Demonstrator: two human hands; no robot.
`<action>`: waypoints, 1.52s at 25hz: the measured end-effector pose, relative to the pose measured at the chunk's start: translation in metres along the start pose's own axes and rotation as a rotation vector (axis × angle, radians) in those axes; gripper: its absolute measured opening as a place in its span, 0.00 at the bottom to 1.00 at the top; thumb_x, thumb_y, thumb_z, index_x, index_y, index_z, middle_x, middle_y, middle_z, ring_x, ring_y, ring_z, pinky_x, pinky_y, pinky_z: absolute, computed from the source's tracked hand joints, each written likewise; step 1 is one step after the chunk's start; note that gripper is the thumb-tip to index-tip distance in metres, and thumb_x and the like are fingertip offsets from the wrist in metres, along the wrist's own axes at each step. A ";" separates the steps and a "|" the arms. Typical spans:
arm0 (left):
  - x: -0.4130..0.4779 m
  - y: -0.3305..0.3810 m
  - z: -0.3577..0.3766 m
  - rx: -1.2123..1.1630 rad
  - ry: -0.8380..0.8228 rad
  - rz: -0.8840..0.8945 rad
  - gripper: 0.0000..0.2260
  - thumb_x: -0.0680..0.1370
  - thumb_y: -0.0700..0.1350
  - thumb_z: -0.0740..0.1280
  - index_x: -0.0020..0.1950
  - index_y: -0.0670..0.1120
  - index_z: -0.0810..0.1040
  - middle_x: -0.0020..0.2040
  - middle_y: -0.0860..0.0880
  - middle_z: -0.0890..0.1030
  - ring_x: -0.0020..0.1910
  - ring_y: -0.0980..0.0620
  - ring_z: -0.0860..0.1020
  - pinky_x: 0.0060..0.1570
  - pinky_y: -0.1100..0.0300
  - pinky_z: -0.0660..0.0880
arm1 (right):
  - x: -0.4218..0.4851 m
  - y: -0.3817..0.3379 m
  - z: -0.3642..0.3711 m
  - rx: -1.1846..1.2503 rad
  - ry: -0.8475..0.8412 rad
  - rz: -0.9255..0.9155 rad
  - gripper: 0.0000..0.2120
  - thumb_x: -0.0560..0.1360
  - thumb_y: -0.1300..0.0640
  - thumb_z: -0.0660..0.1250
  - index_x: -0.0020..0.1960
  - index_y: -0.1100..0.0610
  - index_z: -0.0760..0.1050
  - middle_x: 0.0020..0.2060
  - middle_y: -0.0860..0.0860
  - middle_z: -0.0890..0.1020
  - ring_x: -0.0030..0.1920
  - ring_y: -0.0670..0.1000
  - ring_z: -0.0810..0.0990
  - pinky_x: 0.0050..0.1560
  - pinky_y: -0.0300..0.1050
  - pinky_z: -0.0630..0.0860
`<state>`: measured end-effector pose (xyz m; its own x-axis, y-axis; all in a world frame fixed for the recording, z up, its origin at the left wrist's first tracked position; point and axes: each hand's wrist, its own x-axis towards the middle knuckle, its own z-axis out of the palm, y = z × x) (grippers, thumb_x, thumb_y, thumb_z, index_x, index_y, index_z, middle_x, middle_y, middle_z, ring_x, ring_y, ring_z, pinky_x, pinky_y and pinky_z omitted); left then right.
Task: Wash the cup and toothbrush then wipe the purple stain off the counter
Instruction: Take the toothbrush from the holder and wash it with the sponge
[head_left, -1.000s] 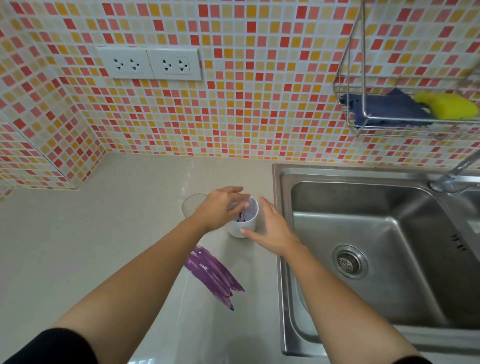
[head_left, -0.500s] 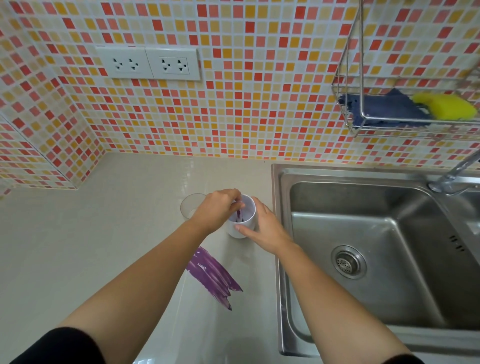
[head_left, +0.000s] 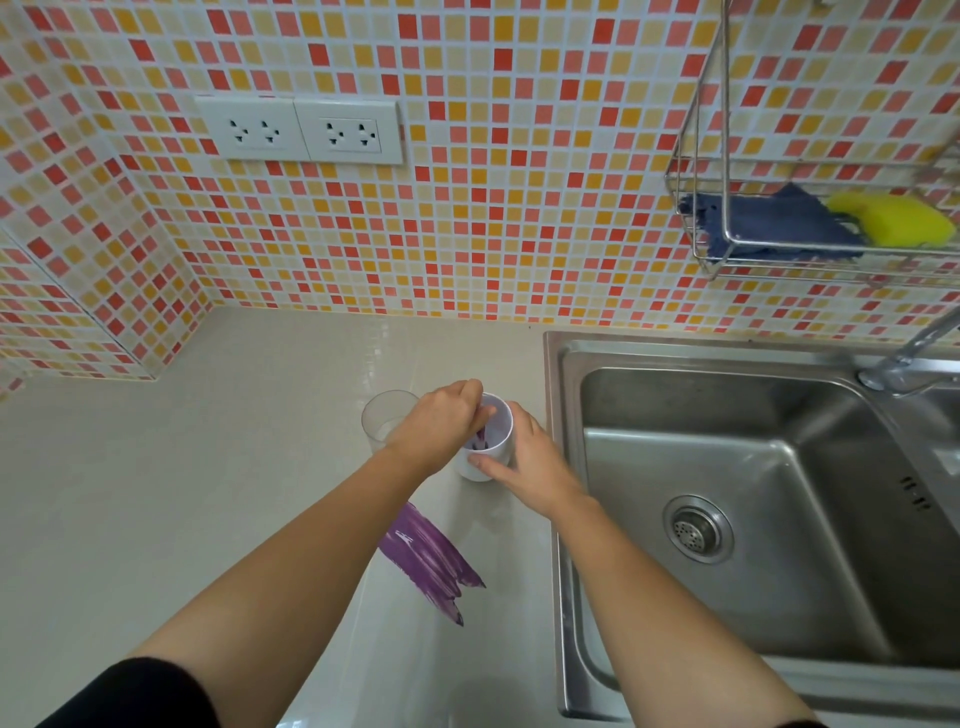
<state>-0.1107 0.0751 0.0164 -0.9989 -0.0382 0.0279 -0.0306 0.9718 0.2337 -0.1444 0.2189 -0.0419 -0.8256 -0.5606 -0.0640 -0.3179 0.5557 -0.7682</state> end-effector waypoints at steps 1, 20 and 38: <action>0.000 0.001 0.000 0.013 0.003 0.004 0.12 0.82 0.48 0.56 0.50 0.40 0.70 0.47 0.42 0.78 0.40 0.45 0.73 0.38 0.59 0.67 | 0.001 0.000 0.000 -0.006 0.000 0.000 0.36 0.68 0.38 0.69 0.70 0.46 0.57 0.65 0.46 0.71 0.62 0.48 0.72 0.62 0.50 0.73; 0.003 0.003 -0.024 -0.029 0.062 -0.018 0.12 0.82 0.50 0.56 0.47 0.43 0.68 0.45 0.43 0.75 0.38 0.44 0.75 0.37 0.55 0.72 | -0.005 0.001 -0.011 -0.064 -0.047 -0.005 0.46 0.67 0.38 0.70 0.75 0.49 0.49 0.74 0.49 0.58 0.73 0.52 0.59 0.70 0.52 0.63; 0.074 0.281 0.021 -0.487 0.377 -0.070 0.14 0.79 0.49 0.63 0.42 0.39 0.76 0.36 0.44 0.78 0.36 0.45 0.77 0.35 0.56 0.67 | -0.069 0.054 -0.350 -0.460 0.788 -0.401 0.13 0.77 0.54 0.56 0.55 0.61 0.73 0.50 0.55 0.77 0.51 0.53 0.74 0.53 0.46 0.70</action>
<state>-0.1943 0.3500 0.0634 -0.9110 -0.2635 0.3172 0.0135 0.7498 0.6615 -0.2675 0.5022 0.1437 -0.6379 -0.2843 0.7157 -0.6534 0.6916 -0.3077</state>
